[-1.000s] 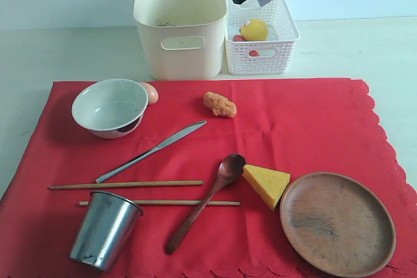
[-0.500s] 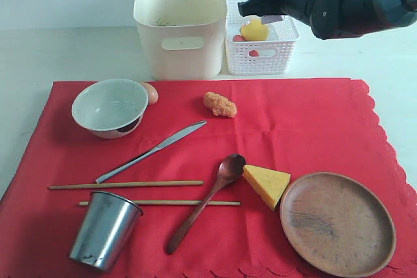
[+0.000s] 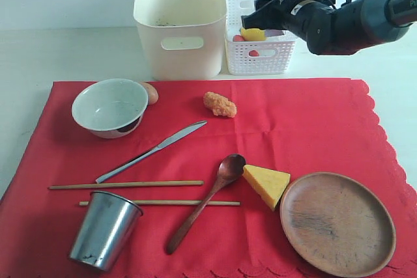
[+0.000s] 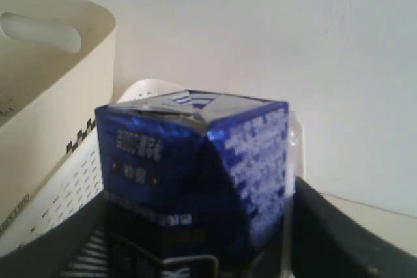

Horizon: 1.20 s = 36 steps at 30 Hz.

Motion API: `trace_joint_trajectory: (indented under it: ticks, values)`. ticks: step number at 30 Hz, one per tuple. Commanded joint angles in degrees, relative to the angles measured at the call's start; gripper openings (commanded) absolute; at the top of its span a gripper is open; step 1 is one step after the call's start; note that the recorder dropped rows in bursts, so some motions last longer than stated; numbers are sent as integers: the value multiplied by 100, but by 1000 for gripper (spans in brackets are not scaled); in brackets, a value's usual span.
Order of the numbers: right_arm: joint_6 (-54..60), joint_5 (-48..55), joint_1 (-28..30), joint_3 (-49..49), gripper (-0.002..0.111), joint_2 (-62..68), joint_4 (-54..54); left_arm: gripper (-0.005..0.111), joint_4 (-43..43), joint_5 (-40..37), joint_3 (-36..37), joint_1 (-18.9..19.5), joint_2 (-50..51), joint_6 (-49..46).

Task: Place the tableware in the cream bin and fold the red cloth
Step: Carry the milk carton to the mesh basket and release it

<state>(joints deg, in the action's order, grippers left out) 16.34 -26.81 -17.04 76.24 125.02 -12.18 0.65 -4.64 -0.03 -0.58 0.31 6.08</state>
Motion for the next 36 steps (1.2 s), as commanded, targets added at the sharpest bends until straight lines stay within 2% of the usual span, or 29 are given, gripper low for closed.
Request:
trace_joint_trajectory:
  ticks: [1,13,19,28,36]
  values:
    - [-7,-324,8,13,3,-25,-170,3,-16,5,3,-1,-31,9]
    - [-7,-331,8,13,40,-25,-370,3,-16,5,3,-1,-31,9]
    - [-7,-331,8,13,55,-25,-370,3,-16,5,3,-1,-31,9]
    - [-7,-331,8,13,68,-25,-370,3,-16,5,3,-1,-31,9]
    - [-7,-199,8,13,69,-128,-325,3,-16,5,3,-1,-31,9]
